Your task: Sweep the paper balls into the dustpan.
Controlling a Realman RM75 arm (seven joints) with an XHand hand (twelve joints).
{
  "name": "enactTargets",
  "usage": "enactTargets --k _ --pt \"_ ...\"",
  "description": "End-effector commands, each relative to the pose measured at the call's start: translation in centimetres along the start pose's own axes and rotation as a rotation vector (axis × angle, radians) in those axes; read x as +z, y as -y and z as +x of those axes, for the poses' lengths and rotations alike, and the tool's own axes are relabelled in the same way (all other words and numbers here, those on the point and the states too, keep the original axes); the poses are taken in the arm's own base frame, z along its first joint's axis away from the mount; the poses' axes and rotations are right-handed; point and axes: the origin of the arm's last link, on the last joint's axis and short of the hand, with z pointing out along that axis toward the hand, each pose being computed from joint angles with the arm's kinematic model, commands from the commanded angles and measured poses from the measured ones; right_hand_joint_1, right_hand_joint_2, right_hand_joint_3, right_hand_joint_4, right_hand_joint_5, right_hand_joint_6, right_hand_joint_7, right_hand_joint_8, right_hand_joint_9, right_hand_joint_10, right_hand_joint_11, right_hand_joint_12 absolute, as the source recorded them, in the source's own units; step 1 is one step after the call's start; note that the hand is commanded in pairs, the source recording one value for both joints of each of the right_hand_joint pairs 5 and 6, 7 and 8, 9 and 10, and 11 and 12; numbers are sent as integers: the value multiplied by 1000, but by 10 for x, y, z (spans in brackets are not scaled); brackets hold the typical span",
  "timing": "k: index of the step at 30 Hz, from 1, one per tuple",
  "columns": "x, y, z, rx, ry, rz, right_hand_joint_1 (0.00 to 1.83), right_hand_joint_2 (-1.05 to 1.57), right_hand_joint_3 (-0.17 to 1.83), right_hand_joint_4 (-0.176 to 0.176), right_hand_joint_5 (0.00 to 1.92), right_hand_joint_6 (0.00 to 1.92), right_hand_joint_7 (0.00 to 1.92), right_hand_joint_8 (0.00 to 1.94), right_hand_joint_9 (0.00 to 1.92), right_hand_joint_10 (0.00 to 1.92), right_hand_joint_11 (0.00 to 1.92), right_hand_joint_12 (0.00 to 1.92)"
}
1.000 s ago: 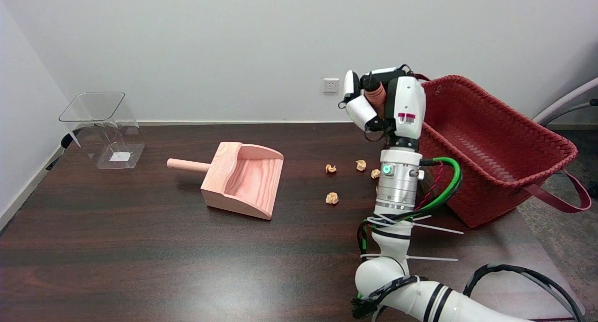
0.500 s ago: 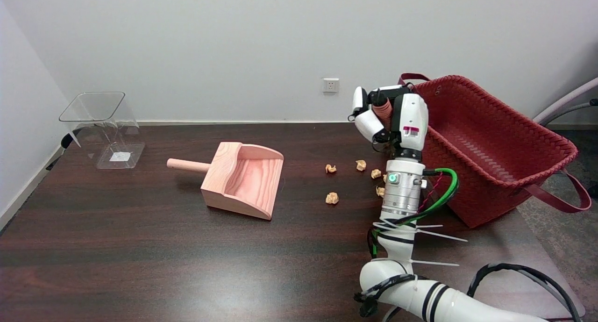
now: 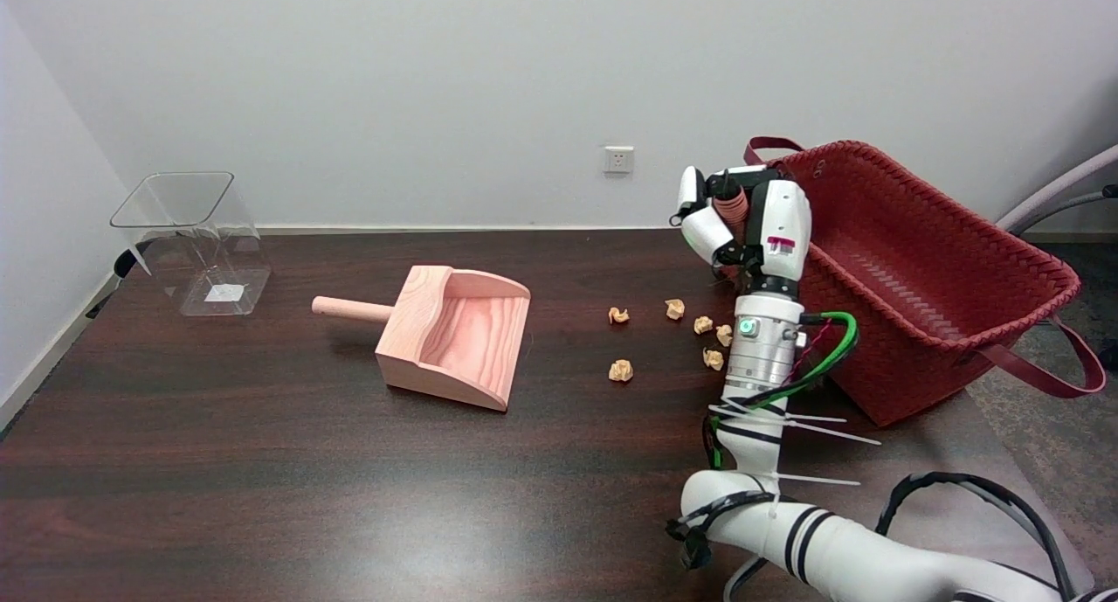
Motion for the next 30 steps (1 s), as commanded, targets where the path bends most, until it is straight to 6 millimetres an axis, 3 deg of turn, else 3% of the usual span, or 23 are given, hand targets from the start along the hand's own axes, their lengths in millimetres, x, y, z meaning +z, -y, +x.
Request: enactTargets --k 1,12,30 --pt "7 -31 -12 9 35 -98 748 1571 808 0 1920 1920 1920 1920 1920 1920 1920 1920" --pt "11 -35 -20 35 43 -171 747 1571 724 0 1920 1920 1920 1920 1920 1920 1920 1920" --pt "0 3 -71 174 71 -303 742 1571 596 0 1920 1920 1920 1920 1920 1920 1920 1920"
